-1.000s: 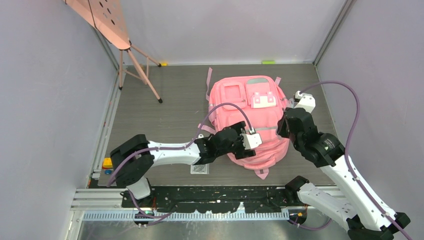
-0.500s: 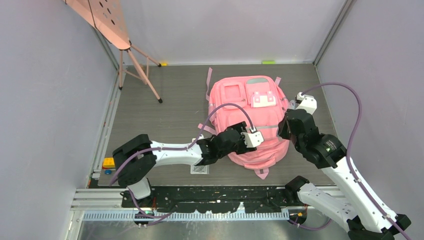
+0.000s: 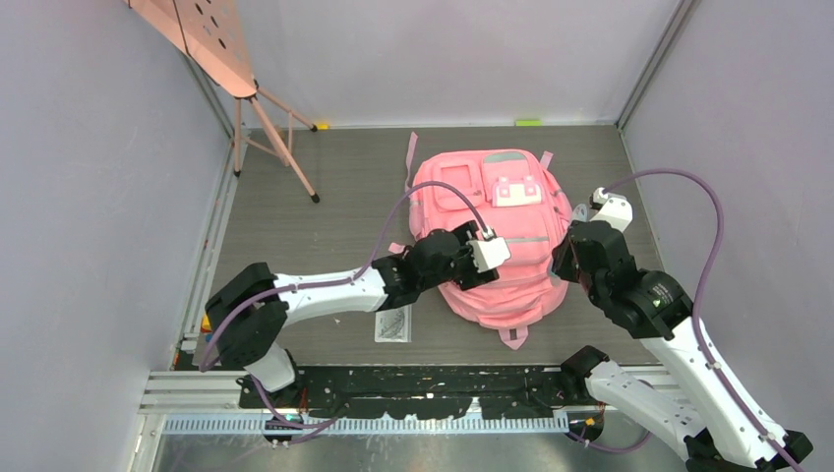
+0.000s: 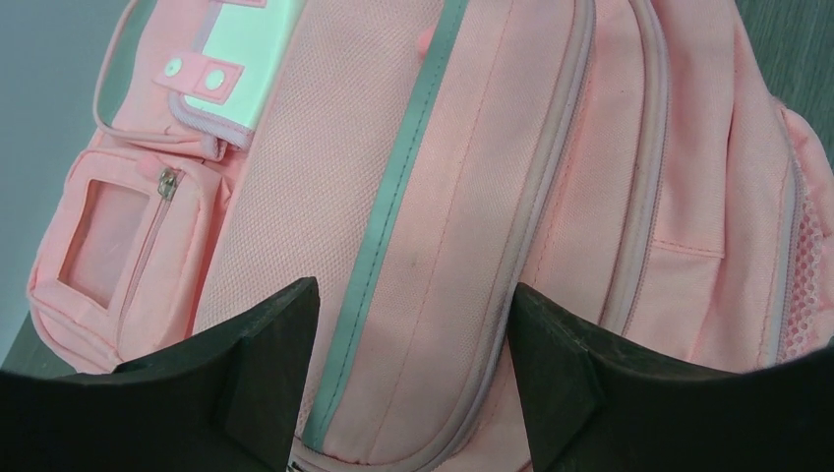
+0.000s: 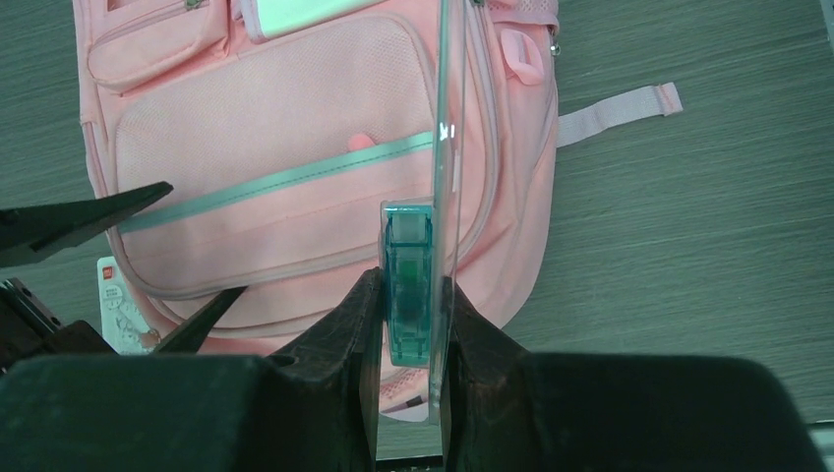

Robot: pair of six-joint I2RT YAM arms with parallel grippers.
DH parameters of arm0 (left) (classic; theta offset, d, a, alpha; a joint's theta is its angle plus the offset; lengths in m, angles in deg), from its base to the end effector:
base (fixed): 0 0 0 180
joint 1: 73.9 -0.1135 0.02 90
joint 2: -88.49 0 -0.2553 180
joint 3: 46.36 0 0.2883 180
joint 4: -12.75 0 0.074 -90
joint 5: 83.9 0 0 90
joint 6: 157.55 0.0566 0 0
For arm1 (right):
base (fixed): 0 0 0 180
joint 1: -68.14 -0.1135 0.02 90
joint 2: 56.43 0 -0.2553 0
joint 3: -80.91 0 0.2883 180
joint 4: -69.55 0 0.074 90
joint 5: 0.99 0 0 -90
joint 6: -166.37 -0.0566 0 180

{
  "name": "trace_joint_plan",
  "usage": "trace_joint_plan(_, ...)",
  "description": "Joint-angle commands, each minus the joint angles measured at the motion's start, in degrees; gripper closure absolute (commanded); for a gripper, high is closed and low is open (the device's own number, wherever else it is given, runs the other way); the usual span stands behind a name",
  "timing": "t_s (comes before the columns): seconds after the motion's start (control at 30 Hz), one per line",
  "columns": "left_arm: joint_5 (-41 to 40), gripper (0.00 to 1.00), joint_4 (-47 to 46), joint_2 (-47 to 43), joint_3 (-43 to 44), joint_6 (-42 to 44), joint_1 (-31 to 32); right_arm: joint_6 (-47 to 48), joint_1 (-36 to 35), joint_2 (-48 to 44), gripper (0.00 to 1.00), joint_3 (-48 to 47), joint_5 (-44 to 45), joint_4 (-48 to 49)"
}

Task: Pack the student bag
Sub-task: Place the stationery in the student bag.

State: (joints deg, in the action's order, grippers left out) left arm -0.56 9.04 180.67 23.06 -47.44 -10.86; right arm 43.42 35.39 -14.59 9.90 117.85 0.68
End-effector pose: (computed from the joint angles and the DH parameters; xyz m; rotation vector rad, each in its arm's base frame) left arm 0.1957 -0.3702 0.2146 1.2140 1.4885 -0.3965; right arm 0.1633 0.0726 0.3454 0.2633 2.1497 0.0831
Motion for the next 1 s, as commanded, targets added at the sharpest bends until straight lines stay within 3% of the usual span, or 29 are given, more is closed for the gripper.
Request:
trace_joint_plan(0.0, 4.6, 0.29, 0.1, -2.2, 3.7, -1.7, -3.6, -1.3, 0.0, -0.2, 1.00, -2.6, 0.1, 0.1)
trace_joint_plan(0.27, 14.6, 0.25, 6.6, 0.1, 7.1, -3.9, -6.1, -1.4, 0.0, 0.3, 1.00, -2.2, -1.8, 0.0)
trace_joint_plan(0.97, 18.2, 0.08, 9.8, 2.9, 9.7, -3.4, -8.0, -2.2, 0.0, 1.1, 1.00, -0.6, -5.3, -0.5)
